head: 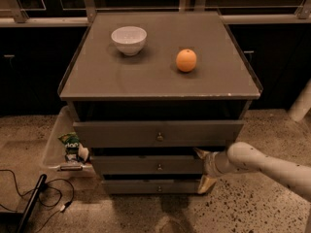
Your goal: Open middle drawer
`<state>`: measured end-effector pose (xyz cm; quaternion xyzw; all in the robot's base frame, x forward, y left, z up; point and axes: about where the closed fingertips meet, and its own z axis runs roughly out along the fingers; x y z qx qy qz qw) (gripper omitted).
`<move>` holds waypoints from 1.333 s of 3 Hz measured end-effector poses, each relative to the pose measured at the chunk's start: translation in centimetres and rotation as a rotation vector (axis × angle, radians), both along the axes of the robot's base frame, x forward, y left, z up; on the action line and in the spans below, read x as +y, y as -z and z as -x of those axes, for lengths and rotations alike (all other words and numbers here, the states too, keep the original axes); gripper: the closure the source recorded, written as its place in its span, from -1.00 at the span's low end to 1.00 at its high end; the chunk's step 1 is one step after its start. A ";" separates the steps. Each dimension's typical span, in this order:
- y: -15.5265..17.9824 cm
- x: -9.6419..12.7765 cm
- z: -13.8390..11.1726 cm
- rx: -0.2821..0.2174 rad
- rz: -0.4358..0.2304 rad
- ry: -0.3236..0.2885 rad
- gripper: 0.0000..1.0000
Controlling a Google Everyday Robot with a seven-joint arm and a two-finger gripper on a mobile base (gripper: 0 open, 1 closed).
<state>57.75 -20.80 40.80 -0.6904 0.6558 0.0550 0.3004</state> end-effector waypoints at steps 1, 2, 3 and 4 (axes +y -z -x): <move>1.2 0.9 -1.7 -0.011 0.001 -0.023 -1.00; 1.2 0.9 -1.8 -0.012 0.001 -0.023 -1.00; 1.2 0.9 -1.8 -0.012 0.001 -0.023 -0.63; 1.2 0.9 -1.8 -0.012 0.001 -0.023 -0.16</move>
Offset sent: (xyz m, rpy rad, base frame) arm 0.0371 0.0134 -0.0104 0.0006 -0.0389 0.0404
